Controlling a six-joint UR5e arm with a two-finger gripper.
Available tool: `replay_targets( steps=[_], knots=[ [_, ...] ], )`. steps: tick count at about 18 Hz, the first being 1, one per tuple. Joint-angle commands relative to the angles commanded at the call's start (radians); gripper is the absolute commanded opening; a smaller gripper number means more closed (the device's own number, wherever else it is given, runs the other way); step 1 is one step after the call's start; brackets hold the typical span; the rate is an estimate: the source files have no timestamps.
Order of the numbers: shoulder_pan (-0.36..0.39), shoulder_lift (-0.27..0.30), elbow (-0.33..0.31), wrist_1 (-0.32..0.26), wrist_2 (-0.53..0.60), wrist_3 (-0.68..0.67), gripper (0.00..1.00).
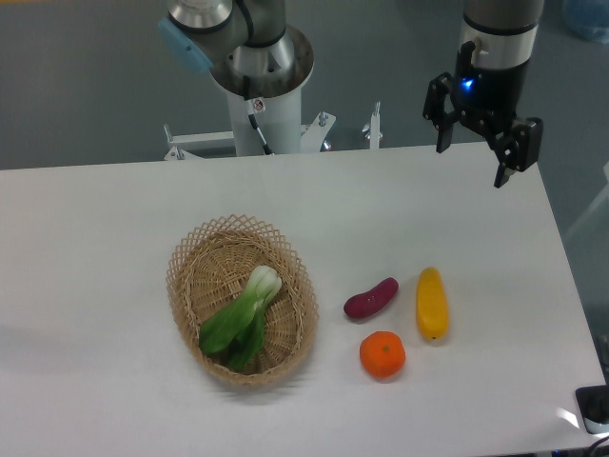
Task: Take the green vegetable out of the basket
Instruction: 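Move the open gripper over the basket and lower toward the bok choy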
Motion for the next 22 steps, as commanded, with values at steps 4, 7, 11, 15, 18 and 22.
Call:
replay_targets(
  steps=[4,7,11,15,18,22],
  knots=[
    [-0.005,0.002,-0.003,0.005,0.005,0.0,1.0],
    [-0.009,0.015,-0.023,0.002,0.0,0.0,1.0],
    [-0.02,0.066,-0.133,0.053,-0.057,-0.059,1.0],
    [-0.081,0.1,-0.27,0.242,-0.132,-0.309,1.0],
    [-0.184,0.083,-0.294,0.259,-0.132,-0.49,1.0],
    [-0.284,0.026,-0.308,0.265,-0.129,-0.659,1.0]
  ],
)
